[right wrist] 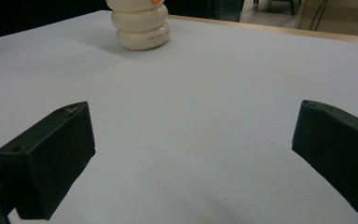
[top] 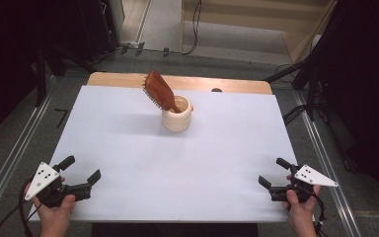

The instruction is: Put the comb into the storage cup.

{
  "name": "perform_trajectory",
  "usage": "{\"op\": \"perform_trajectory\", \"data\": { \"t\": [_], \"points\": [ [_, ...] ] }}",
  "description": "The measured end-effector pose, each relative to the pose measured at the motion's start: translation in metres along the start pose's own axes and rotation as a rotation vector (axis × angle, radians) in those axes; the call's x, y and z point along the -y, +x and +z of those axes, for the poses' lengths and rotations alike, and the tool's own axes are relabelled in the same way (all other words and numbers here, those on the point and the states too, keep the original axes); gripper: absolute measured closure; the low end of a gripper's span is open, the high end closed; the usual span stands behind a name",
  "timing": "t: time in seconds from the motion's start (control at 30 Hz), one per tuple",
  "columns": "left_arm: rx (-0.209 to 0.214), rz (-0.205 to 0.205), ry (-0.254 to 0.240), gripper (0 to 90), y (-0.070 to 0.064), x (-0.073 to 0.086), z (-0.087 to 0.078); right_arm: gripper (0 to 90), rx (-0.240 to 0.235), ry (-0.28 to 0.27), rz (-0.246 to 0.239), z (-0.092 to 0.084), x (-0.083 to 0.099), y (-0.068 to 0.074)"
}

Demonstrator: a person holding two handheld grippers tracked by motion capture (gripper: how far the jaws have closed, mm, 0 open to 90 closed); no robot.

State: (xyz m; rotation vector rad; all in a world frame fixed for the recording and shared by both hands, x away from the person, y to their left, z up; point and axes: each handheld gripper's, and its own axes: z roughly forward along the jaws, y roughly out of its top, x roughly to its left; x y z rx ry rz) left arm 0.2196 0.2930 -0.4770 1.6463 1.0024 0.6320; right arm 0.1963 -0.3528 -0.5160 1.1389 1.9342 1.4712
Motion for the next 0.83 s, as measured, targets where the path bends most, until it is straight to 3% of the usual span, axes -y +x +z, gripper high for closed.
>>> {"op": "perform_trajectory", "data": {
  "t": [0.07,0.4,0.5,0.83],
  "points": [
    [0.006,-0.022,-0.007,0.0,0.003,0.001,0.0,0.0,-0.002,0.001,-0.007,0.001,0.0,0.0],
    [0.018,-0.044,0.026,0.0,0.01,0.012,0.006,0.0,-0.003,0.012,-0.015,0.003,0.0,0.001],
    [0.015,-0.063,0.0,0.0,0.012,0.012,0.004,0.0,-0.002,0.014,-0.014,0.004,0.0,0.001],
    [0.035,-0.052,0.007,0.0,0.01,0.013,0.005,0.0,0.008,0.023,-0.013,0.006,0.001,0.002]
  ]
}}
